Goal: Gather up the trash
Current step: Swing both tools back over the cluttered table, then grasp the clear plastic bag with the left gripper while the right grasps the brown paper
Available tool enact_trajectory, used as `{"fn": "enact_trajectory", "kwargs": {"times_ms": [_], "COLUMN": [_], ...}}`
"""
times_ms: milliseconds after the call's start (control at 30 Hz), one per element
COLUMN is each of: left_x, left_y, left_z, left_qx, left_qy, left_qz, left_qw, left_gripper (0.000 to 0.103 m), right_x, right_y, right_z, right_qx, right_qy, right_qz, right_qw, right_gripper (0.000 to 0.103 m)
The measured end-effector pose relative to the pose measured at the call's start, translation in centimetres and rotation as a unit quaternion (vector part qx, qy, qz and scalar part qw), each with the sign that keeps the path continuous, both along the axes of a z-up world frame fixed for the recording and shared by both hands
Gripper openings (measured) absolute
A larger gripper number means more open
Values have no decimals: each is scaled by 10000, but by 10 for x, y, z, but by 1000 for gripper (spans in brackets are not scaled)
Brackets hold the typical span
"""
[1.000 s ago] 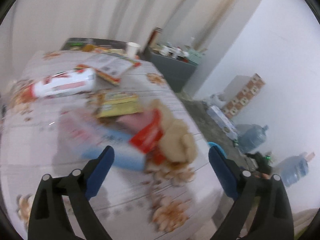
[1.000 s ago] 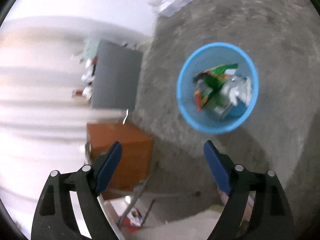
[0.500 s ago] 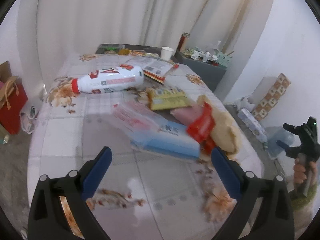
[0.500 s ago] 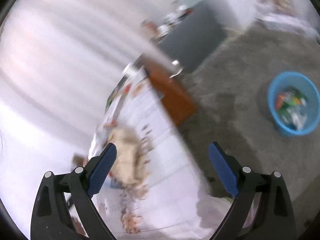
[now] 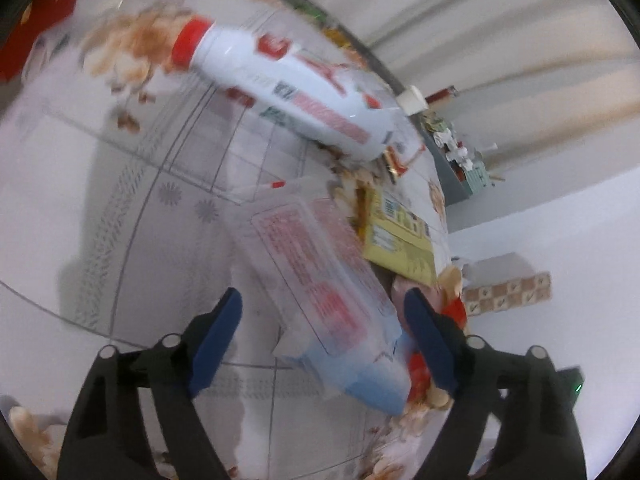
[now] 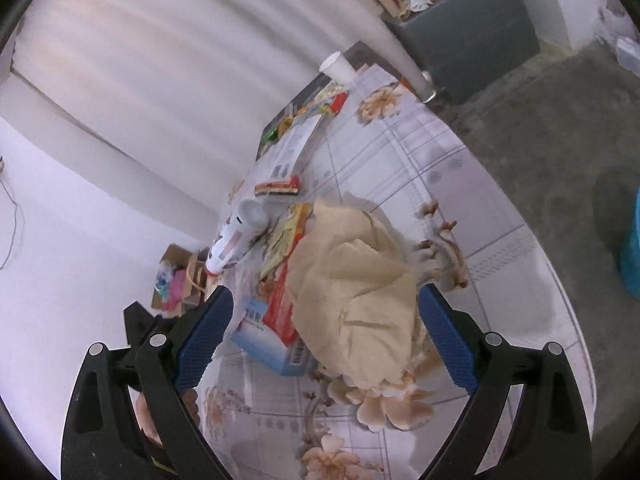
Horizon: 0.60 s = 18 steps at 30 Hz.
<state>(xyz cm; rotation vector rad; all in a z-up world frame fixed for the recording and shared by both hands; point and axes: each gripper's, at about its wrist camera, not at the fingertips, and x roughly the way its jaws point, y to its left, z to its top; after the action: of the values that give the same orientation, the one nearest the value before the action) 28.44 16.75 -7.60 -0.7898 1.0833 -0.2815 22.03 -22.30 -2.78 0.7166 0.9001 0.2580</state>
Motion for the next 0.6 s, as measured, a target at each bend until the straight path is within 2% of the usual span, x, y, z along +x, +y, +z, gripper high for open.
{"fn": "enact_trajectory", "kwargs": {"times_ms": [167,233,300,433,600], "left_x": [4,4,6,3,-3], "left_y": [3,5,6,8,12], "left_z": [-13,-20,-23,-27,-21], "left_qx": [-244,-390,-371,-442,-499], "left_qy": [171,228,219,118,-219], "left_qz": [243,358,411,494,537], "left_qw": [9993,9983,9982,9977,9971], "left_gripper": [59,46,36,26,14], "right_x": [-1,2,2,3,10], "right_y": [6,11,14,19,28], "right_z": [2,0,-2,-5,-9], "right_qx": [-377,-543,-631,-851,-1229], "right_qy": [-41,-6,44,94,112], "right_qz": [29,146,194,210,233], "right_qw": [9993,9984,9978,9961,9921], "right_gripper": [90,90,90,90,90]}}
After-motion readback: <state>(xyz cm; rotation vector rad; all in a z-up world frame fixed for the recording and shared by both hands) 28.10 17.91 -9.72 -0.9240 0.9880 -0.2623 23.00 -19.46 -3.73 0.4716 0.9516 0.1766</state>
